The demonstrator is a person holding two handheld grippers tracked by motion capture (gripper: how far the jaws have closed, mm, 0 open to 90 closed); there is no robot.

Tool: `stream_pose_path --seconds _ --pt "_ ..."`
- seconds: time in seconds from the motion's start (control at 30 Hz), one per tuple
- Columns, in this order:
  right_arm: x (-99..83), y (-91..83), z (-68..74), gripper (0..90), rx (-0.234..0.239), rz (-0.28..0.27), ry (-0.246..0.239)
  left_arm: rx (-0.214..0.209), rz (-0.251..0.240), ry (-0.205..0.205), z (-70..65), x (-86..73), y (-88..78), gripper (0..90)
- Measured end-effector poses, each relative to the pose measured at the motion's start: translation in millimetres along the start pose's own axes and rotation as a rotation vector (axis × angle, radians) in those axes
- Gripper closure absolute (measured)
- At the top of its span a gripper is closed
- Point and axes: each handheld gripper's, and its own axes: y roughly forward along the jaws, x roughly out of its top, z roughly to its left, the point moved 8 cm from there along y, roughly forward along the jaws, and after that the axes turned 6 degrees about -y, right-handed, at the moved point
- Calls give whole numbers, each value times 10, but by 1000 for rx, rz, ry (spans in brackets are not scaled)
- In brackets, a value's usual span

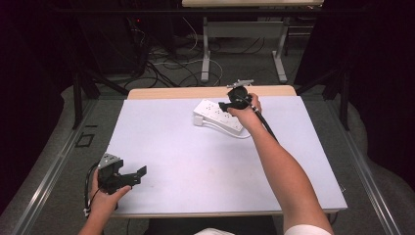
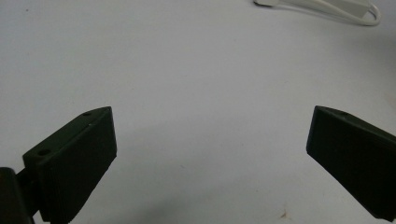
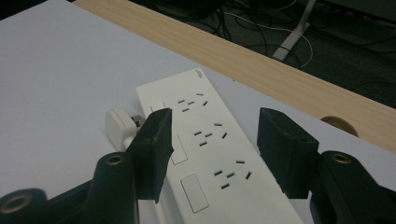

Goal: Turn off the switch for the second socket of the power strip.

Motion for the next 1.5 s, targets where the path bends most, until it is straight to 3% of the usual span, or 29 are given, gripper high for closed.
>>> stream_pose_path --seconds 0.53,0.9,1.2,1.5 --pt "-103 224 78 574 -1 23 28 2 5 -2 18 -6 3 13" --pt "-103 348 139 692 1 -10 60 5 7 -10 35 -12 -3 14" --pt "-148 432 194 782 13 15 104 6 8 -13 35 -17 -6 15" --pt "-196 519 255 877 31 36 114 5 11 -16 40 -21 -3 15"
